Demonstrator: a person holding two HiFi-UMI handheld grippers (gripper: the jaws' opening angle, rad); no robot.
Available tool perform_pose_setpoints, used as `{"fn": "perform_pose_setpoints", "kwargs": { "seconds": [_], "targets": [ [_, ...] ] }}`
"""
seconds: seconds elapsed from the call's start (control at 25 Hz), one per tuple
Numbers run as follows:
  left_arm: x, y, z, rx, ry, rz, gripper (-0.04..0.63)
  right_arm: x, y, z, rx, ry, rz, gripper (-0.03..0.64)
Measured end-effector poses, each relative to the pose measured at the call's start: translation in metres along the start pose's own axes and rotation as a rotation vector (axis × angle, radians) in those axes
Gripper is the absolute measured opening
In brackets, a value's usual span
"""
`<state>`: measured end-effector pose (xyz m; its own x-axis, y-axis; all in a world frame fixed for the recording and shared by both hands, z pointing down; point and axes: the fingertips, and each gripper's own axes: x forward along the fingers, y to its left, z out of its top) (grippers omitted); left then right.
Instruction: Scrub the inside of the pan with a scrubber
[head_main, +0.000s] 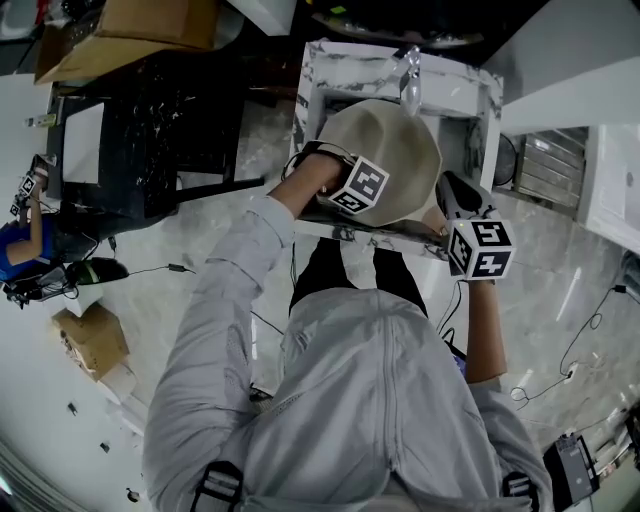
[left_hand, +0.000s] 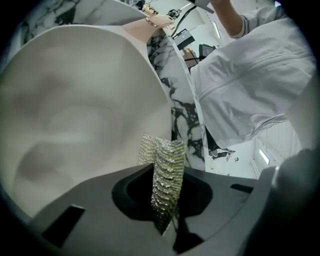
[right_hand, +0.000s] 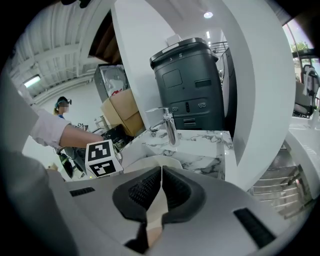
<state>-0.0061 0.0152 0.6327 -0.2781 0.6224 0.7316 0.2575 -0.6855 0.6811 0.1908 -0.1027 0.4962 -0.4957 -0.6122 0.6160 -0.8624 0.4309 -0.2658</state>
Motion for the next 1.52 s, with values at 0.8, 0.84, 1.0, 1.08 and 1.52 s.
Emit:
{"fn": "perform_pose_setpoints", "kwargs": {
  "seconds": [0.8,0.84,1.0,1.08,1.52],
  "targets": [
    [-0.012,0.061,-0.073,-0.004,0.189,0.210,0.067,0.015,0.028,0.004,0.087,-0.020,-0.131,0.037],
    [-0.012,0.065,-0.073,-0.010,0.195,0.231,0.067,0.016,0.029,0.005,0.086,-0.020,-0.132,0.037],
    [-0.021,0.084,-0.080,-0.046,0.259,0.327,0.067,0.020,0.025,0.003,0.081,-0.009,-0.145,0.037],
    [-0.023,0.090,-0.083,-0.063,0.288,0.373,0.067,0.020,0.025,0.000,0.083,0.003,-0.152,0.037],
    [-0.048,0.148,-0.077,-0.279,0.072,0.634,0.067,0.024,0.027,0.000,0.084,0.006,-0.159,0.037]
  ]
}}
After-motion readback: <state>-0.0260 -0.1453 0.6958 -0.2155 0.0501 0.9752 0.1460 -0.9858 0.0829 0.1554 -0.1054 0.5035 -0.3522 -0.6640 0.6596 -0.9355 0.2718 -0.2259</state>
